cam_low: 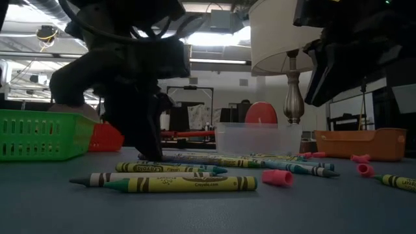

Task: Sort crayons
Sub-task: Put the blue crayon into the blue bin

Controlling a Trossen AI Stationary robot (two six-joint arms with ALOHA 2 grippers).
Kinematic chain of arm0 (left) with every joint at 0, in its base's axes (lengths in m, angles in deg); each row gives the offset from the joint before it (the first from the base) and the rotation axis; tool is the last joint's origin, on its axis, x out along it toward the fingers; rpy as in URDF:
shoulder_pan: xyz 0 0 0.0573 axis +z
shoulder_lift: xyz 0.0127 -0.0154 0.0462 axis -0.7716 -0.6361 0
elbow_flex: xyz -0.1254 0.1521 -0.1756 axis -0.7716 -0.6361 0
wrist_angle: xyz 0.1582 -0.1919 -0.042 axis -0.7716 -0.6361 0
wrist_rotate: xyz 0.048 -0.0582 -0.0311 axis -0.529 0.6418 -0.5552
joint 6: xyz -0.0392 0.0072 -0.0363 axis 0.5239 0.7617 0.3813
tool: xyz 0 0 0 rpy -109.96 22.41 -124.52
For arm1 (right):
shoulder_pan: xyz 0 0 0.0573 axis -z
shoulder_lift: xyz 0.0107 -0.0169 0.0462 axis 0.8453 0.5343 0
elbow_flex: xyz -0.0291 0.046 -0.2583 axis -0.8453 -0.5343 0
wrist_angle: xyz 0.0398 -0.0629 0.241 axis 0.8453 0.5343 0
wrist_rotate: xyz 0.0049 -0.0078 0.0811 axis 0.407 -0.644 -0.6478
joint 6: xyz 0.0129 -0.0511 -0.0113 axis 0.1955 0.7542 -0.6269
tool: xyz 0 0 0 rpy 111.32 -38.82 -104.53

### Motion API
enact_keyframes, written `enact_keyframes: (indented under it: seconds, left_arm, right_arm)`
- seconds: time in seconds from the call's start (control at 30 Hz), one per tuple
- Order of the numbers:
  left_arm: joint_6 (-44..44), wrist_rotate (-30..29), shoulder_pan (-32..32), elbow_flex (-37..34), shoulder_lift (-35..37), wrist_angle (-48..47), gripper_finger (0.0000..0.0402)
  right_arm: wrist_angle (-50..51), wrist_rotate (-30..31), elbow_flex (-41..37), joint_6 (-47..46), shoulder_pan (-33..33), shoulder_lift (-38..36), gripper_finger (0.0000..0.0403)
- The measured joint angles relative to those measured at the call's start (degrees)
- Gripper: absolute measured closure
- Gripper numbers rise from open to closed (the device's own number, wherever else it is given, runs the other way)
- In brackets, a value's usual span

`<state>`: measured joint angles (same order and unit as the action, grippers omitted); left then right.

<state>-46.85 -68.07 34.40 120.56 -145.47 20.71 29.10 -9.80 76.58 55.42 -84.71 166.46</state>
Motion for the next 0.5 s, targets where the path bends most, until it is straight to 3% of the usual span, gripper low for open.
enact_keyframes:
  seconds: [0.2, 0.5]
  left_arm:
    - [3.6, 0.5, -0.2, 0.0, 8.4, -6.9, 0.0395]
    - [15.9, 2.1, -3.0, 0.1, 24.8, -30.1, 0.0395]
  right_arm:
    - [-1.3, -1.0, 0.0, -0.1, 0.0, 0.0, 0.0292]
    - [-2.7, -3.5, 0.0, -0.1, 0.0, 0.0, 0.0292]
